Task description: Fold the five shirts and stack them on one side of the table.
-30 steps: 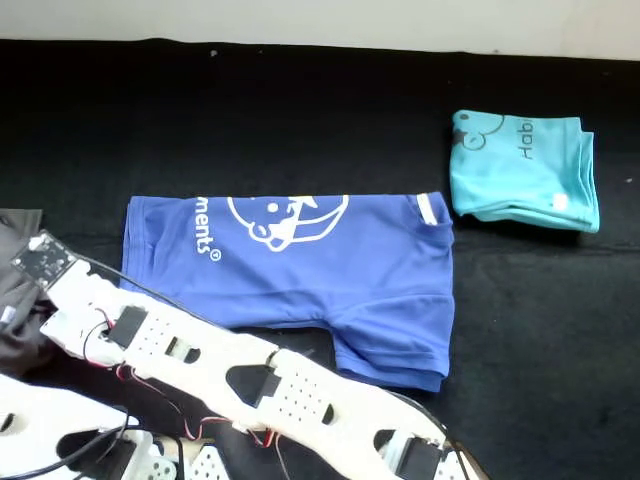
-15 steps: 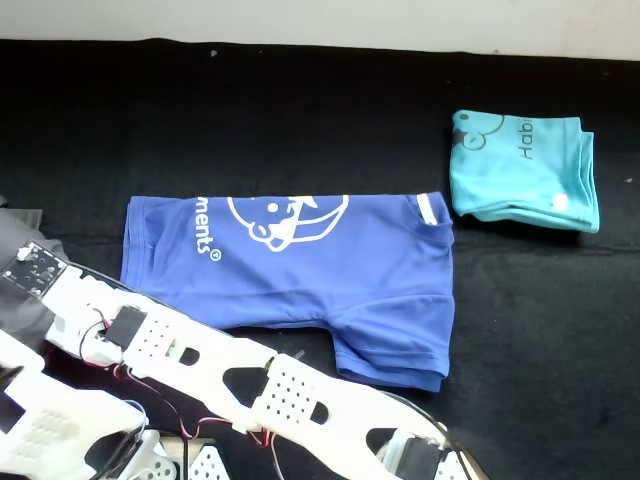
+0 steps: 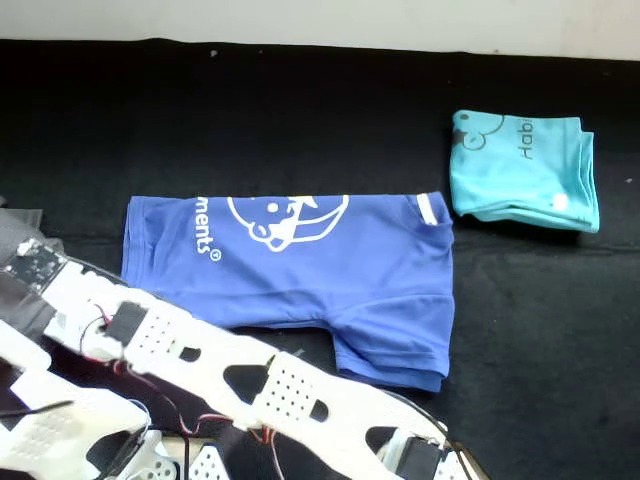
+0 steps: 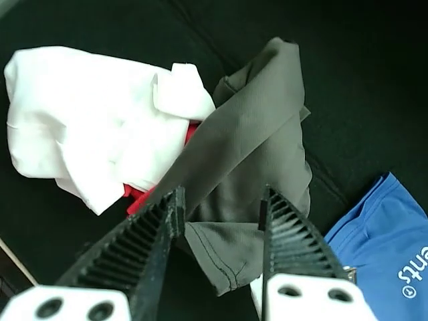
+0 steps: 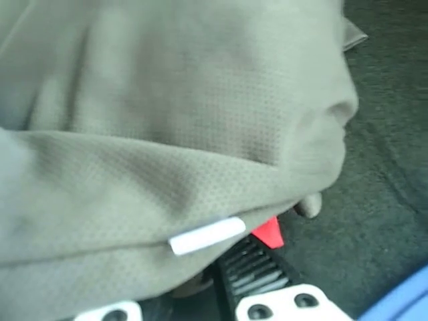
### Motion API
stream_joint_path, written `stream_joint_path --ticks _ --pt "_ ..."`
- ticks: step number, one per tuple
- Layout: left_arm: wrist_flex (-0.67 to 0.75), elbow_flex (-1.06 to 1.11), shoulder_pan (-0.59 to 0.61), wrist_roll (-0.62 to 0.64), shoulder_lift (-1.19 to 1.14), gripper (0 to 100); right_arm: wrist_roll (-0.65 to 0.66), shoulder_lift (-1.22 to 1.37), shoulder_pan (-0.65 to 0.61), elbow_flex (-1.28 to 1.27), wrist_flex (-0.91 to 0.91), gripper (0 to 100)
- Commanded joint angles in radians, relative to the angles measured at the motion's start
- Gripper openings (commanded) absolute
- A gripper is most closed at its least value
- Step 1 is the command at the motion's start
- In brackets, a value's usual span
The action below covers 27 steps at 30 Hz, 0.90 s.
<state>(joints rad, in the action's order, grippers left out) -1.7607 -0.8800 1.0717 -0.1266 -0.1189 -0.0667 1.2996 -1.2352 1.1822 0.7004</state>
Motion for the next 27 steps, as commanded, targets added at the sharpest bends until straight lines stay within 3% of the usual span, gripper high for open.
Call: stream_joint_path --ticks 1,9,15,21,27 --pt "-0.003 0.061 -0.013 0.054 0.050 19 0.018 -0.038 0.065 0.065 0.018 1.6" --pt "-0.002 0.104 -0.044 0.084 0.044 19 0.023 -0.120 0.124 0.277 0.363 1.8" --pt "-0.002 0.133 -0.111 0.094 0.042 19 0.020 -0.196 0.189 0.417 0.664 18.3" --pt "0.035 0.361 -0.234 0.092 0.042 19 0.020 -0.255 0.282 0.499 0.865 20.3" --pt "0.144 0.633 -0.432 0.086 0.042 20 0.025 -0.269 0.513 0.506 0.978 20.3"
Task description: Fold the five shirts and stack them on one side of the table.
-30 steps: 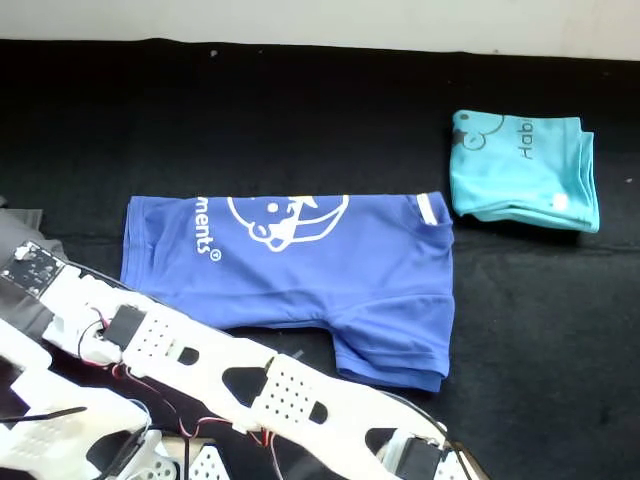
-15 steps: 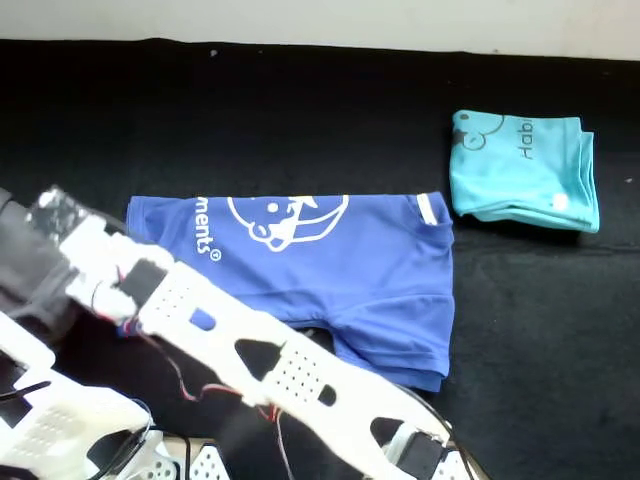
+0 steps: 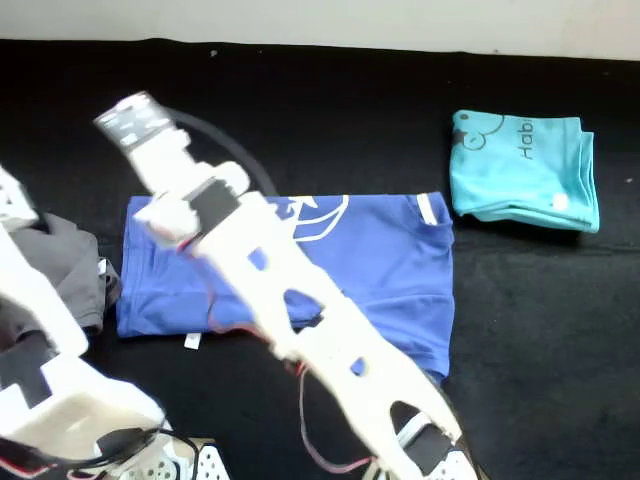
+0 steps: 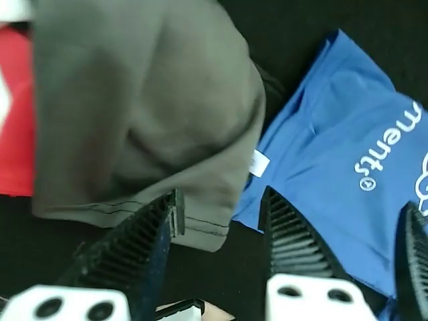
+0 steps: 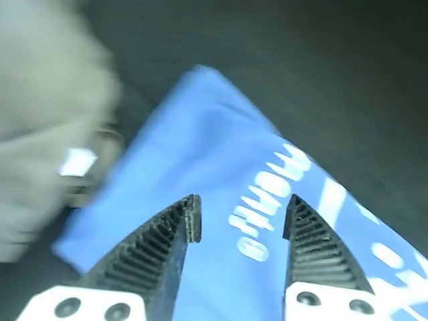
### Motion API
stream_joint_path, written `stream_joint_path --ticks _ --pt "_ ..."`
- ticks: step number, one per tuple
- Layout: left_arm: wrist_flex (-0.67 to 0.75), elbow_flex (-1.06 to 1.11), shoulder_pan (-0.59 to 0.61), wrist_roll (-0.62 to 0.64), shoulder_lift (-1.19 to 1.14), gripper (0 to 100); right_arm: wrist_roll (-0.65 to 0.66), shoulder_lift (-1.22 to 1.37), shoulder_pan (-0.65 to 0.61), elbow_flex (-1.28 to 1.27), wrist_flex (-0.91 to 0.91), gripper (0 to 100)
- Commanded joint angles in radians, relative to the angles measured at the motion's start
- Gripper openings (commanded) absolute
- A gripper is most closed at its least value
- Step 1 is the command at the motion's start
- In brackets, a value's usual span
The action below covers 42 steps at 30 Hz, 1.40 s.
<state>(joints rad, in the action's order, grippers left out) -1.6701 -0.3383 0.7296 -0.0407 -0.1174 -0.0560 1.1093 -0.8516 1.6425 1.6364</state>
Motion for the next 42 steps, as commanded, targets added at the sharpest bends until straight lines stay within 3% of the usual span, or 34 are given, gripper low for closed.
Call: stream_joint_path --ticks 1,6,9,16,22,27,31,39,42 --pt "0.084 0.133 -0.114 0.000 0.041 20 0.014 -0.079 0.180 0.045 0.054 20.3" --pt "0.267 0.358 -0.139 -0.041 0.041 19 0.015 -0.101 0.371 0.047 0.124 20.3" --pt "0.387 0.499 -0.082 -0.095 0.041 19 0.015 -0.139 0.426 0.045 0.127 20.3" --pt "0.690 0.670 0.236 -0.315 0.039 19 0.157 -0.289 0.443 0.038 0.127 20.3" --pt "0.812 0.524 0.510 -0.397 -0.073 19 0.184 -0.421 0.443 0.036 0.127 20.3" --pt "0.712 0.176 0.651 -0.391 -0.206 19 0.199 -0.481 0.444 0.035 0.128 20.3" --pt "0.493 -0.110 0.674 -0.359 -0.275 19 0.230 -0.510 0.446 0.033 0.130 20.3" --pt "-0.057 -0.564 0.506 -0.341 -0.305 19 0.299 -0.648 0.446 -0.308 0.130 20.3" --pt "-0.107 -0.661 0.446 -0.310 -0.298 19 0.353 -0.763 0.446 -0.463 0.128 20.3"
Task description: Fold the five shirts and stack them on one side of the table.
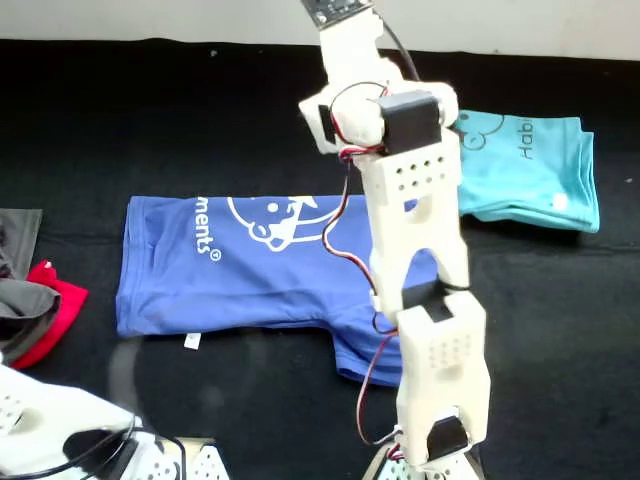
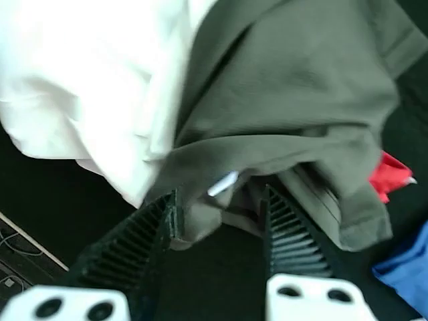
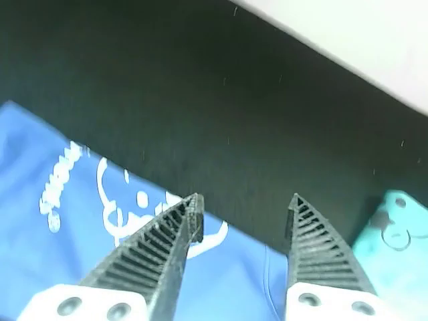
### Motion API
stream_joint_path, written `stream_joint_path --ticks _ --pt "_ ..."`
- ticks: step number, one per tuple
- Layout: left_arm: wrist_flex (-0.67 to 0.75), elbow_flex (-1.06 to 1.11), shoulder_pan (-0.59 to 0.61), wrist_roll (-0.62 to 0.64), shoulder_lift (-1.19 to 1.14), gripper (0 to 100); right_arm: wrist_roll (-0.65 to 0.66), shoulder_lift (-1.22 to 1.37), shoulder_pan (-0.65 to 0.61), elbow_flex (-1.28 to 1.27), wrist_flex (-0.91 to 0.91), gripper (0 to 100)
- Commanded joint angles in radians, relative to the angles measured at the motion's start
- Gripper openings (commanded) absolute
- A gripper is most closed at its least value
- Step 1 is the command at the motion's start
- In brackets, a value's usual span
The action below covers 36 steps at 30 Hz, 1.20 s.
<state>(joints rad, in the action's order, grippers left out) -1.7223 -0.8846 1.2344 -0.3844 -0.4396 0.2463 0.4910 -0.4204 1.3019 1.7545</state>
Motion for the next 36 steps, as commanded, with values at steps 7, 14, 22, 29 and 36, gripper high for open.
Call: stream_joint_path --ticks 7,14,22,29,36 --pt "-0.057 0.028 -0.228 0.048 0.193 19 0.127 -0.401 0.053 -0.504 0.008 20.3" --pt "-0.054 0.415 -0.489 0.046 0.447 19 0.123 -0.539 0.053 -0.832 0.007 20.2" --pt "0.077 0.866 -0.780 0.043 0.481 19 0.138 -0.638 0.050 -1.158 0.001 20.2" --pt "0.285 1.194 -0.900 0.044 0.489 19 0.233 -0.788 0.050 -1.541 -0.131 20.2" --pt "0.509 1.415 -0.894 0.044 0.486 19 0.233 -0.905 0.050 -1.845 -0.297 20.2"
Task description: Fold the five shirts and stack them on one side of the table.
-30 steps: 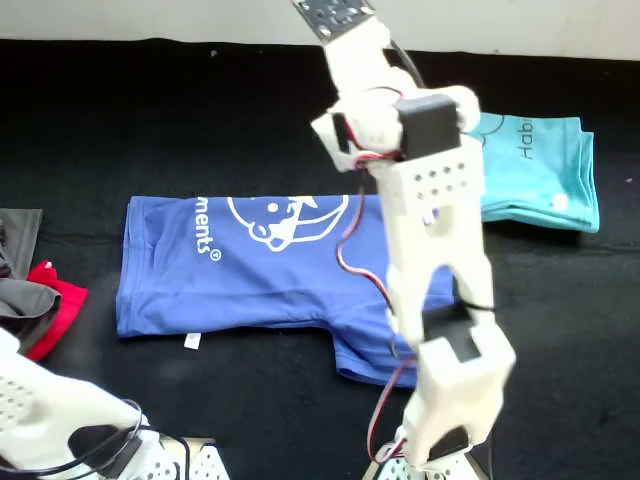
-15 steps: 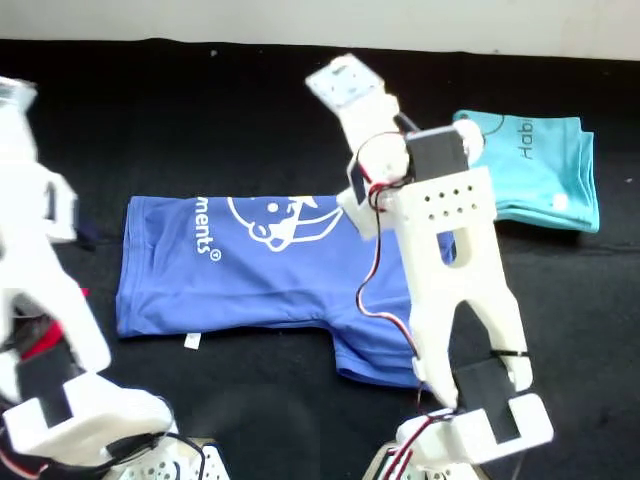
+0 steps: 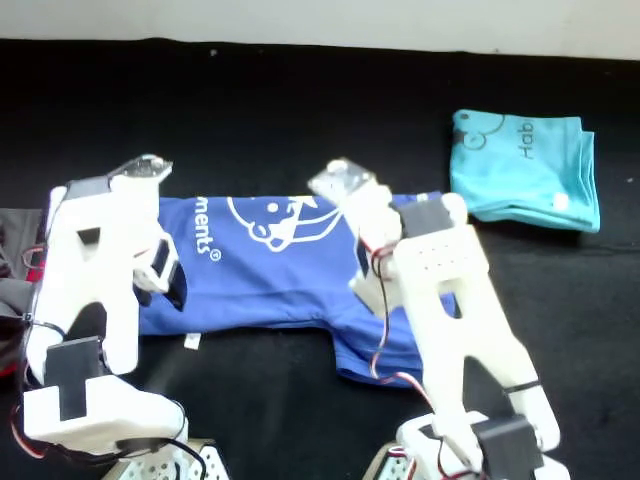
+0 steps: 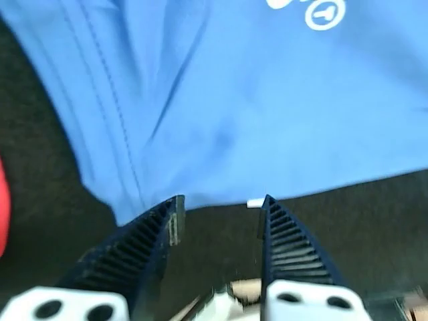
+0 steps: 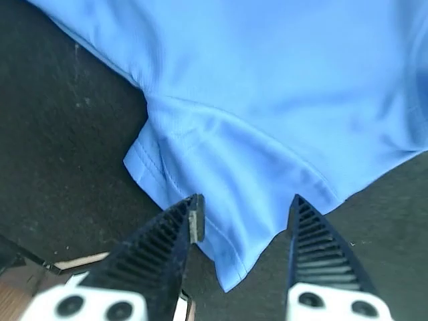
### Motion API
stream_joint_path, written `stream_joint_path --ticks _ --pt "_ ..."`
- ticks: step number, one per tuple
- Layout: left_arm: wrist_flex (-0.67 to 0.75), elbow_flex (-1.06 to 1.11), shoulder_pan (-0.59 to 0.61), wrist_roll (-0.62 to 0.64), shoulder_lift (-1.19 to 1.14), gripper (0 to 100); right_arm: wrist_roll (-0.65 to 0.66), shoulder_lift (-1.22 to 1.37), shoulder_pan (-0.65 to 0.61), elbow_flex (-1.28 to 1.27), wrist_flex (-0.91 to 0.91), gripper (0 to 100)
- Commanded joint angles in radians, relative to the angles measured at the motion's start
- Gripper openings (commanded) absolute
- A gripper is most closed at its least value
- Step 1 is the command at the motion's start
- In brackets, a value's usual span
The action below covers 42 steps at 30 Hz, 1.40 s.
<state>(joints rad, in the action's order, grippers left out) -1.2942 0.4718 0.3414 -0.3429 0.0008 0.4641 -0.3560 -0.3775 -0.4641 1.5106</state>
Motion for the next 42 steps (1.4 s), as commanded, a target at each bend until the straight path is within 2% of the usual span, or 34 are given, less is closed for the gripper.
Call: stream_joint_path --ticks 1,6,9,14,17,22,26,30,37,42 --pt "0.117 0.088 0.015 0.003 0.044 19 0.015 -0.061 0.007 -0.108 -0.065 20.2" --pt "0.313 0.205 0.116 0.003 0.039 19 0.012 -0.061 0.007 -0.203 -0.119 20.2" --pt "0.374 0.246 0.134 0.003 0.044 19 0.009 -0.059 0.007 -0.262 -0.200 20.2" --pt "0.382 0.249 0.131 0.064 0.039 19 0.009 -0.068 0.007 -0.321 -0.223 20.2" --pt "0.382 0.251 0.131 0.069 0.038 19 0.009 -0.070 -0.002 -0.320 -0.173 20.2" --pt "0.384 0.257 0.130 0.069 0.038 19 0.006 -0.071 -0.102 -0.271 -0.114 20.1" --pt "0.405 0.272 0.104 0.068 0.039 19 -0.037 -0.070 -0.194 -0.269 -0.120 15.2" --pt "0.405 0.272 0.101 0.068 0.039 19 -0.038 -0.059 -0.260 -0.292 -0.125 14.9" --pt "0.405 0.274 0.101 0.068 0.039 19 -0.031 -0.056 -0.214 -0.430 -0.326 14.9" --pt "0.405 0.274 0.101 0.068 0.039 19 0.057 -0.056 -0.122 -0.449 -0.403 14.6"
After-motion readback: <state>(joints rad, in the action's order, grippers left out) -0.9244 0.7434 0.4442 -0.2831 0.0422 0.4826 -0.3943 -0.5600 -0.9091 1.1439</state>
